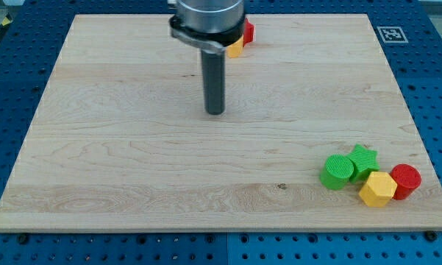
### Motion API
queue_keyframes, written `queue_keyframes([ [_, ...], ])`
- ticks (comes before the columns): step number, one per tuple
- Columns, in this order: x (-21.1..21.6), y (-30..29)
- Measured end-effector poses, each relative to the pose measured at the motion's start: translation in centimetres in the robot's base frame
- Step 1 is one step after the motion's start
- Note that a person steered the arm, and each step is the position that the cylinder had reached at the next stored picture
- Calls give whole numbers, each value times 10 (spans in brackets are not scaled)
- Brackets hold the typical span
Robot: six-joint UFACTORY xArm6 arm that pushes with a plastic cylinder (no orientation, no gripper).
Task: Slide the group of blocks left a bit
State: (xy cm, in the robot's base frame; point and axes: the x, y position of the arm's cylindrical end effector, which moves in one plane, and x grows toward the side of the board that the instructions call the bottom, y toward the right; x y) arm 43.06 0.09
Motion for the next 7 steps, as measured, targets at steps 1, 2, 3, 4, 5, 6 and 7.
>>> queue_keyframes([
  [1,-34,66],
  [2,-60,134],
  [3,-60,135],
  [4,-60,136],
  [5,-60,137],
  [6,-61,137],
  [7,-62,137],
])
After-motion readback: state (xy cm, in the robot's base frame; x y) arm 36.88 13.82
